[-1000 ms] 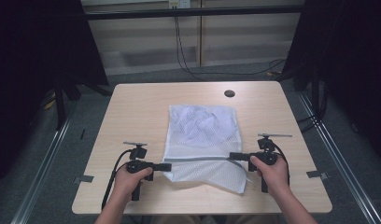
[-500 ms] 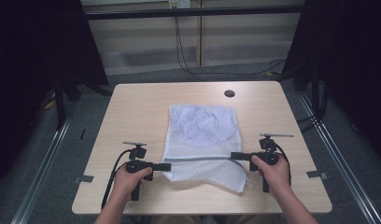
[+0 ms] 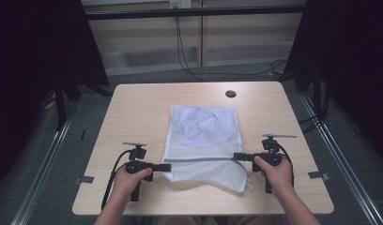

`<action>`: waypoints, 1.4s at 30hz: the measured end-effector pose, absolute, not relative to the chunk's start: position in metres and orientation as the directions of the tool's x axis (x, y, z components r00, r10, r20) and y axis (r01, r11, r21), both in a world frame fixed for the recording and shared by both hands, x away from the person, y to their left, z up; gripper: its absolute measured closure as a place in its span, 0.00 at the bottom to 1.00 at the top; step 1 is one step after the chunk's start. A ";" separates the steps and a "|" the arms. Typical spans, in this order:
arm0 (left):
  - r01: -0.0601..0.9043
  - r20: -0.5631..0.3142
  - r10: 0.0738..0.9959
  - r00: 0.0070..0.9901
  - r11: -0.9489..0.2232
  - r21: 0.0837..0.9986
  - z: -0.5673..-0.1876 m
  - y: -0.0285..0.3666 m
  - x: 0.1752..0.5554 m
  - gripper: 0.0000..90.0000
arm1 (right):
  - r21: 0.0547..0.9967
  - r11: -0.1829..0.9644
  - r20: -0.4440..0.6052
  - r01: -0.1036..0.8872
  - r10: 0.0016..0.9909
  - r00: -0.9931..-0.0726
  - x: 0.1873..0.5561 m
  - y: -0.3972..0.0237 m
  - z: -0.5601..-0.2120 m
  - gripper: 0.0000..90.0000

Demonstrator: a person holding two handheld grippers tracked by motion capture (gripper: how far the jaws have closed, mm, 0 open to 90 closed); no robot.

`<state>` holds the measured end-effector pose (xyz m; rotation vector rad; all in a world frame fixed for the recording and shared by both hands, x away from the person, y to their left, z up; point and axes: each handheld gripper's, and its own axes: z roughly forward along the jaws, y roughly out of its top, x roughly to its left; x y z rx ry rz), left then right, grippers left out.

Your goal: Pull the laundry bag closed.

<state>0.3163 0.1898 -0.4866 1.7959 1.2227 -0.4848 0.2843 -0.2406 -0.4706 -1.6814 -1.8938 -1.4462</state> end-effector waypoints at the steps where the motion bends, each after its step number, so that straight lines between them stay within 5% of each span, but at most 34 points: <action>1: 0.884 -0.714 0.542 0.443 -0.129 0.450 -0.487 0.191 0.317 0.98 | 0.509 -0.142 0.709 0.849 0.628 -0.320 0.284 -0.241 -0.471 0.97; 42: 0.887 -0.721 0.545 0.428 -0.102 0.450 -0.486 0.198 0.320 0.98 | 0.505 -0.146 0.709 0.851 0.632 -0.313 0.283 -0.245 -0.471 0.97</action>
